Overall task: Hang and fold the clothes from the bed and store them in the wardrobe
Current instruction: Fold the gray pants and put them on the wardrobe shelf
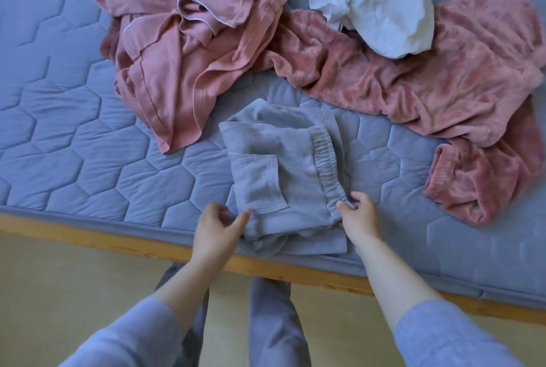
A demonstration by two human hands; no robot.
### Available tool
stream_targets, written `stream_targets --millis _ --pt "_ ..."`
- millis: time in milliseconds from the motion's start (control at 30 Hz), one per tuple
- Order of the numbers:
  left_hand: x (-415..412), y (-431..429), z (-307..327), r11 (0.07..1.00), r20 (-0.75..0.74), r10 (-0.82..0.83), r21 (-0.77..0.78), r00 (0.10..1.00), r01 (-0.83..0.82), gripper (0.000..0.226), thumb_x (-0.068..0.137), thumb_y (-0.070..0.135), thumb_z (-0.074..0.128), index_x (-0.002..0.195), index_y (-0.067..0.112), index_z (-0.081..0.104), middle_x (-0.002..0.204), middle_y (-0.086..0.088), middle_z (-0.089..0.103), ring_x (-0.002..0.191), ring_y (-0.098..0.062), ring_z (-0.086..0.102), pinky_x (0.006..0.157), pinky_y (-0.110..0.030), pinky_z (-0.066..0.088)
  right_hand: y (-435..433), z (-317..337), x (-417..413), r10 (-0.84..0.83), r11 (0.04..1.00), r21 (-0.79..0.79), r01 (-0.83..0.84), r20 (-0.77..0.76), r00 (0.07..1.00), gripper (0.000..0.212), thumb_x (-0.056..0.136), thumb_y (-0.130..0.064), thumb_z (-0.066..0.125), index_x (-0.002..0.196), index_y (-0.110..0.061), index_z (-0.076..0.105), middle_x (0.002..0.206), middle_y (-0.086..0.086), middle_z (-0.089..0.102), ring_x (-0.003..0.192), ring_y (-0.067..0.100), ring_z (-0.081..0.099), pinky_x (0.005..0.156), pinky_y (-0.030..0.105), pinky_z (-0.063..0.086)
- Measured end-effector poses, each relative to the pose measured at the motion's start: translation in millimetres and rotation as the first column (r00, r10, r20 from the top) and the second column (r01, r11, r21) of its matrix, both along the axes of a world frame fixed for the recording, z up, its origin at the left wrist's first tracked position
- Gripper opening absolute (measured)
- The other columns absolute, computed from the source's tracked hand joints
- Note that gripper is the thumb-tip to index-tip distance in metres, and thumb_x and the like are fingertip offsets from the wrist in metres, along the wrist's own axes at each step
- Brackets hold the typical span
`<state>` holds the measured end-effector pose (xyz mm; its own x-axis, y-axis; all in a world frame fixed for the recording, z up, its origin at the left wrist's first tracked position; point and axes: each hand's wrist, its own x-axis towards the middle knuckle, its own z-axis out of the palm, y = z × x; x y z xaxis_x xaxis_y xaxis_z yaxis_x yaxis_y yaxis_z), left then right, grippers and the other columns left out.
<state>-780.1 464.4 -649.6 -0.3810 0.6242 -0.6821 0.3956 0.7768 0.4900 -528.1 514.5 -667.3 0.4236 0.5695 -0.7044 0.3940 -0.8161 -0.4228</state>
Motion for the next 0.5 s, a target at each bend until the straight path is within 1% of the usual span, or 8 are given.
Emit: stream_targets --millis 67,100,167,233,300,367,433,500 --pt "-2.8 18.6 -6.9 0.992 0.112 0.086 -0.099 0.99 -0.075 0.052 0.075 0.055 0.073 0.107 0.018 0.058 0.09 0.006 0.065 0.081 -0.008 0.062 0.067 -0.025 0.049 5.7 2.5 1.1 -0.015 0.999 -0.036 0.011 -0.108 0.994 0.051 0.093 -0.017 0.063 0.14 -0.007 0.046 0.129 0.008 0.06 0.115 0.028 0.06 0.096 0.044 0.052" --pt "-2.8 26.7 -10.5 0.988 0.174 0.11 -0.128 0.979 -0.088 0.057 0.073 0.057 0.074 0.111 0.017 0.058 0.095 0.003 0.068 0.086 -0.013 0.065 0.074 -0.031 0.054 8.1 6.1 1.7 -0.069 0.997 -0.054 0.058 -0.236 0.969 0.047 0.093 -0.015 0.062 0.137 -0.006 0.05 0.127 0.005 0.062 0.112 0.026 0.063 0.091 0.042 0.055" --pt "0.1 38.6 -14.3 0.982 0.223 0.156 -0.139 0.962 -0.127 0.061 0.07 0.057 0.077 0.113 0.018 0.059 0.101 0.001 0.068 0.092 -0.018 0.065 0.079 -0.035 0.055 11.0 16.2 2.6 -0.16 0.987 -0.101 0.127 -0.487 0.859 0.025 0.092 -0.009 0.06 0.116 -0.007 0.066 0.107 0.006 0.074 0.092 0.017 0.071 0.07 0.03 0.058" --pt "3.5 46.3 -15.3 0.981 0.209 0.183 -0.11 0.961 -0.162 0.051 0.071 0.052 0.078 0.106 0.02 0.06 0.096 0.005 0.066 0.089 -0.015 0.063 0.068 -0.028 0.049 9.6 24.3 4.0 -0.17 0.985 -0.082 0.15 -0.578 0.799 0.017 0.09 -0.005 0.059 0.102 -0.012 0.07 0.095 0.003 0.076 0.082 0.012 0.072 0.06 0.023 0.055" --pt "7.1 51.5 -15.5 0.981 0.237 0.194 -0.064 0.952 -0.184 0.036 0.074 0.048 0.078 0.096 0.025 0.062 0.091 0.009 0.066 0.088 -0.01 0.061 0.064 -0.023 0.046 4.1 24.4 3.0 -0.093 0.995 -0.027 0.091 -0.463 0.881 0.015 0.089 -0.006 0.06 0.098 -0.014 0.069 0.093 0.002 0.076 0.086 0.016 0.071 0.065 0.028 0.056" --pt "12.1 55.5 -13.9 0.982 0.264 0.185 -0.02 0.947 -0.186 0.028 0.076 0.045 0.077 0.094 0.03 0.06 0.09 0.012 0.066 0.088 -0.005 0.06 0.064 -0.021 0.045 -0.1 15.3 0.2 0.115 0.992 -0.038 -0.124 -0.184 0.976 0.015 0.087 -0.01 0.062 0.101 -0.01 0.066 0.098 0.007 0.072 0.095 0.027 0.067 0.078 0.037 0.055" --pt "16.4 59.6 -11.6 0.986 0.289 0.162 0.0 0.943 -0.169 0.031 0.075 0.045 0.077 0.097 0.034 0.059 0.093 0.014 0.066 0.089 -0.003 0.061 0.066 -0.019 0.045 1.5 8.0 -7.8 0.216 0.97 -0.106 -0.217 -0.022 0.976 0.038 0.082 -0.022 0.066 0.117 -0.008 0.058 0.116 0.011 0.062 0.108 0.031 0.06 0.09 0.04 0.051" --pt "16.4 64.1 -10.4 0.98 0.368 0.197 -0.04 0.909 -0.196 0.043 0.069 0.054 0.078 0.101 0.034 0.058 0.1 0.011 0.068 0.093 -0.007 0.063 0.073 -0.024 0.051 11.6 7.6 -15.8 0.11 0.988 -0.102 -0.118 -0.084 0.99 0.075 0.076 -0.037 0.07 0.14 -0.012 0.041 0.133 0.01 0.051 0.119 0.029 0.053 0.099 0.042 0.048"
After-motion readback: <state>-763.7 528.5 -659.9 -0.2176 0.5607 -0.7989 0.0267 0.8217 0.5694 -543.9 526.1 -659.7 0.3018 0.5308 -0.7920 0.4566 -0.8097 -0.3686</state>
